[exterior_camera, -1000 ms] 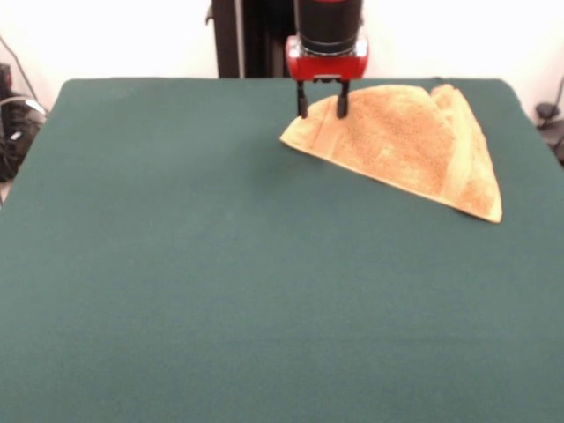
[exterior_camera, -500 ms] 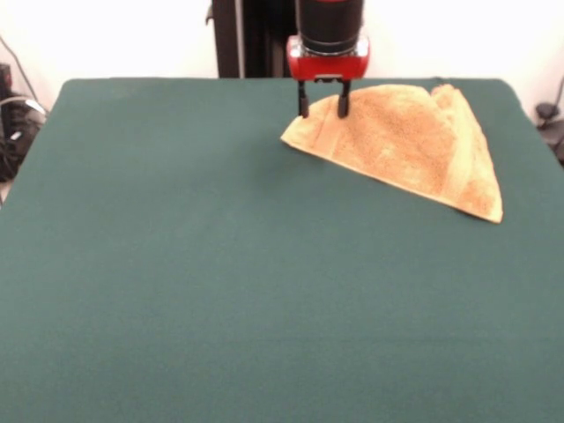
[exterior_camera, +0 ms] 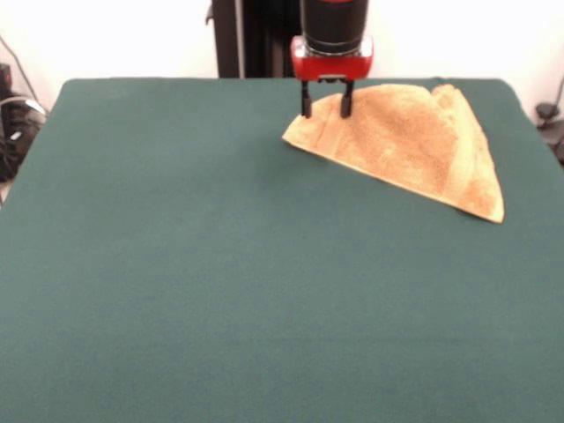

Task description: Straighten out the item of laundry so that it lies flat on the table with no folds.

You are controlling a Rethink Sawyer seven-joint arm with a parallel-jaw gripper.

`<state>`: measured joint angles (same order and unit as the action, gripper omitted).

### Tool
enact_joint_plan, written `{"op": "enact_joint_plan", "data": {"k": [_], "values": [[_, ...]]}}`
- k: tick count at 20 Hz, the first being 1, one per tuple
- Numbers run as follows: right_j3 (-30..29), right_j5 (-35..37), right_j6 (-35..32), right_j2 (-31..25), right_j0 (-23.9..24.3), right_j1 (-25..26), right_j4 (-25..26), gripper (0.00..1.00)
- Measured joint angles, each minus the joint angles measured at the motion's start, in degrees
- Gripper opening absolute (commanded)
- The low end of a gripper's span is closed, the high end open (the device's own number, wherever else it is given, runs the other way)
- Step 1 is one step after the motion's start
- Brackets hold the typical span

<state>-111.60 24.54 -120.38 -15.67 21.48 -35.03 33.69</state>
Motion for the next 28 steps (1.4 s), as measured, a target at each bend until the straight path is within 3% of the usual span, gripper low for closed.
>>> {"op": "enact_joint_plan", "data": {"k": [8, 18, 28], "values": [[0.0, -6.1, 0.0, 4.9, -4.1, 0.9, 0.0, 1.00], [0.0, -15.0, 0.0, 10.0, -5.2, 6.9, -0.2, 1.00], [-0.3, -17.9, 0.0, 12.4, -7.2, 7.1, -1.3, 1.00]]}}
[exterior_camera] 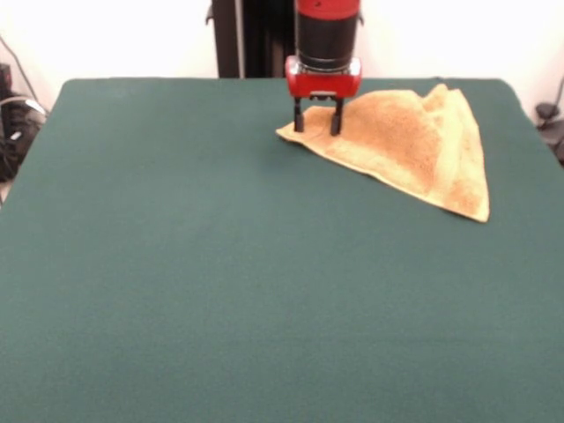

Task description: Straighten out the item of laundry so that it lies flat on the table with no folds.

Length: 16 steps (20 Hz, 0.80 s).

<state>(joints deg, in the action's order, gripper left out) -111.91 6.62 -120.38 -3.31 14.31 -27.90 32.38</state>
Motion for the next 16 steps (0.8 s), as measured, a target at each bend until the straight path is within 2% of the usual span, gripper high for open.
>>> {"op": "enact_joint_plan", "data": {"k": [5, 6, 16], "values": [[0.0, -0.7, 0.0, 0.8, -0.7, 0.1, -0.8, 1.00], [-0.1, -1.2, 0.0, 1.5, -1.1, 0.2, -1.2, 0.00], [-0.4, -2.9, 0.0, 3.2, -0.9, 0.5, -2.3, 0.00]]}}
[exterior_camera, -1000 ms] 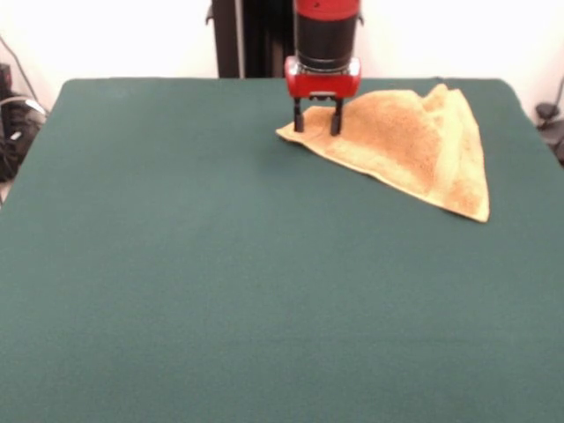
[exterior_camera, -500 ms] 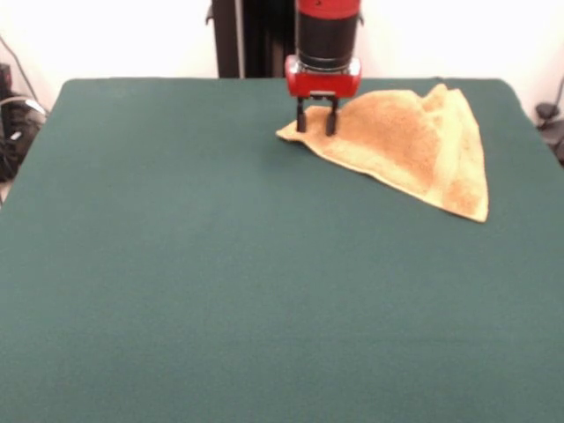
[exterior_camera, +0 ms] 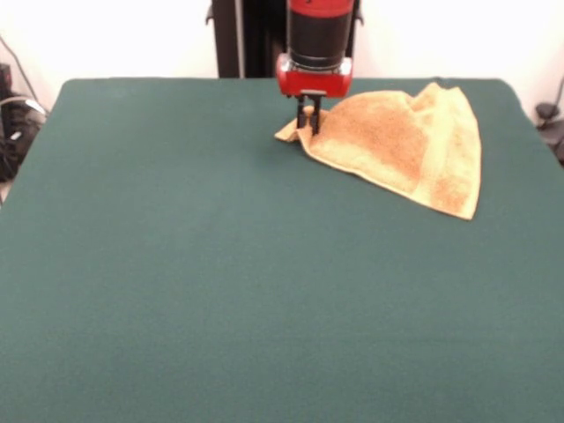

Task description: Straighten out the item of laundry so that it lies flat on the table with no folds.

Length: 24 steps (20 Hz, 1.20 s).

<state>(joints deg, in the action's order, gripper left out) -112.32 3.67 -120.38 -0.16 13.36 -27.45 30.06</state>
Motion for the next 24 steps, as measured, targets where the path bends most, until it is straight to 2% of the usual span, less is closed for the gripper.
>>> {"op": "enact_joint_plan", "data": {"k": [24], "values": [[-0.1, 0.0, 0.0, -0.1, 0.9, 0.0, -0.7, 0.00]]}}
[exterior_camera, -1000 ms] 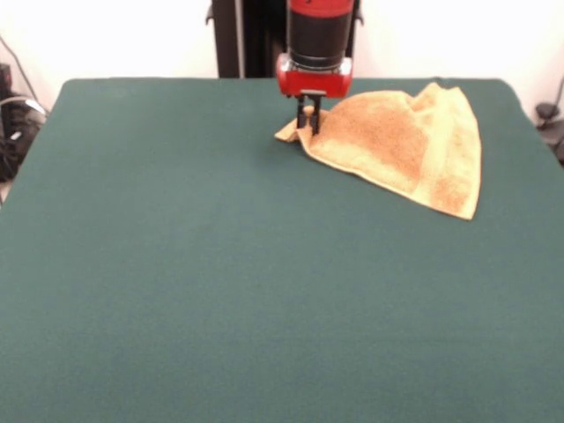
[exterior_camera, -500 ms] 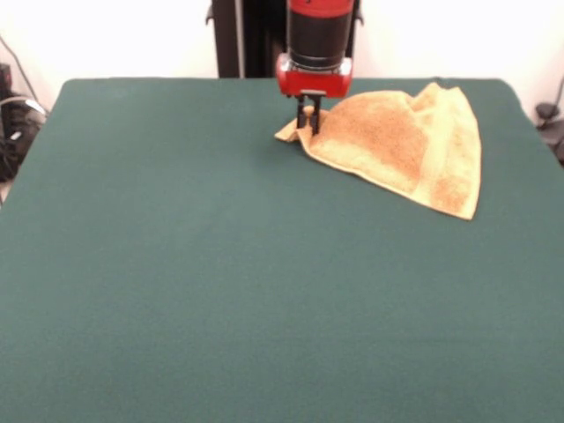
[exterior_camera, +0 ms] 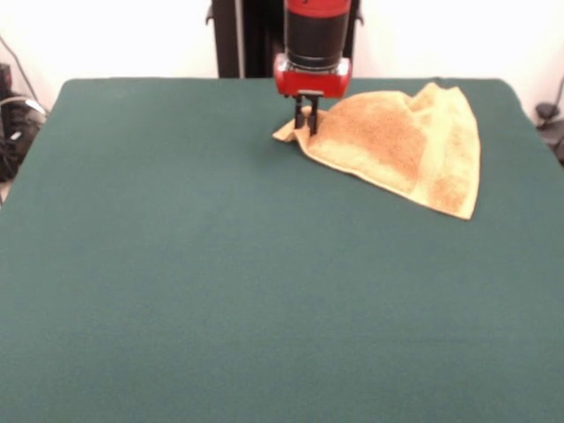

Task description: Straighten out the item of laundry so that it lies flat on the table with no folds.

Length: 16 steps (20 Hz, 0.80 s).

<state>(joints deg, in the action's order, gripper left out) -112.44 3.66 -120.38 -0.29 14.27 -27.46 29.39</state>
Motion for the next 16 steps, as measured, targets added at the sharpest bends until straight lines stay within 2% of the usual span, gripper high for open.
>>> {"op": "enact_joint_plan", "data": {"k": [7, 11, 16], "values": [[0.1, 2.1, 0.0, -2.3, 4.0, -0.4, 0.7, 0.00], [0.7, 4.4, 0.0, -3.6, 6.9, -0.7, 2.9, 0.00], [1.3, 6.2, 0.0, -4.3, 8.1, -0.9, 4.6, 0.00]]}}
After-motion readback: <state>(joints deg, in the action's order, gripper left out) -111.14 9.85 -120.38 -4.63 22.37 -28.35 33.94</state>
